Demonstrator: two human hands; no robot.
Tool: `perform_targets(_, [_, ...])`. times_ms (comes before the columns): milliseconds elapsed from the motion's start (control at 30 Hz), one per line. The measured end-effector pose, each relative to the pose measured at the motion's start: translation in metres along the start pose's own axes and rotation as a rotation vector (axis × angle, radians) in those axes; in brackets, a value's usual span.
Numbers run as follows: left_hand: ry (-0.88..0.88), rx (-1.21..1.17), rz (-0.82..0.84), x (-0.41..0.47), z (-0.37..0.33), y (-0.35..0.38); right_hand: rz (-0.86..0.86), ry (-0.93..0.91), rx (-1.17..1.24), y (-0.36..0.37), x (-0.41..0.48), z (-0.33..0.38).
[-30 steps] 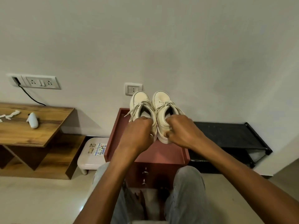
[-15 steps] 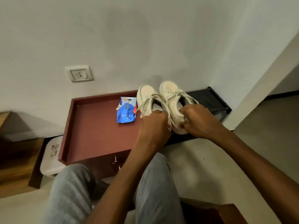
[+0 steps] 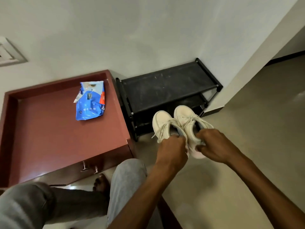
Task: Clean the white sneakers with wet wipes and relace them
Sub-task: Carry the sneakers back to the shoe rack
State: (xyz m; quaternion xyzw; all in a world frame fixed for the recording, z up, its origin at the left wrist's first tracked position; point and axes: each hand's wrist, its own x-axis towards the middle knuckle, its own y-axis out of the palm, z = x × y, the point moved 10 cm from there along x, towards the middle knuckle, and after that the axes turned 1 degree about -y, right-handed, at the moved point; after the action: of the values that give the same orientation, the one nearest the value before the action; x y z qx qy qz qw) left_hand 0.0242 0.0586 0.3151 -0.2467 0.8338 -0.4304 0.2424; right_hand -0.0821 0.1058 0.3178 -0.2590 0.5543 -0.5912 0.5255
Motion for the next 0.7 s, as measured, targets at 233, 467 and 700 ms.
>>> perform_targets(233, [-0.059,-0.039,0.107,0.055,0.035,0.066,0.094,0.098,0.074,0.072,0.053,-0.05])
perform_targets(467, [-0.109,0.031,0.031,0.123,0.084,0.092,0.063,0.084,0.132,0.099,0.136,-0.066])
perform_targets(700, [-0.212,0.031,-0.097,0.188,0.144,0.094,-0.004,0.005,0.119,0.128,0.226,-0.062])
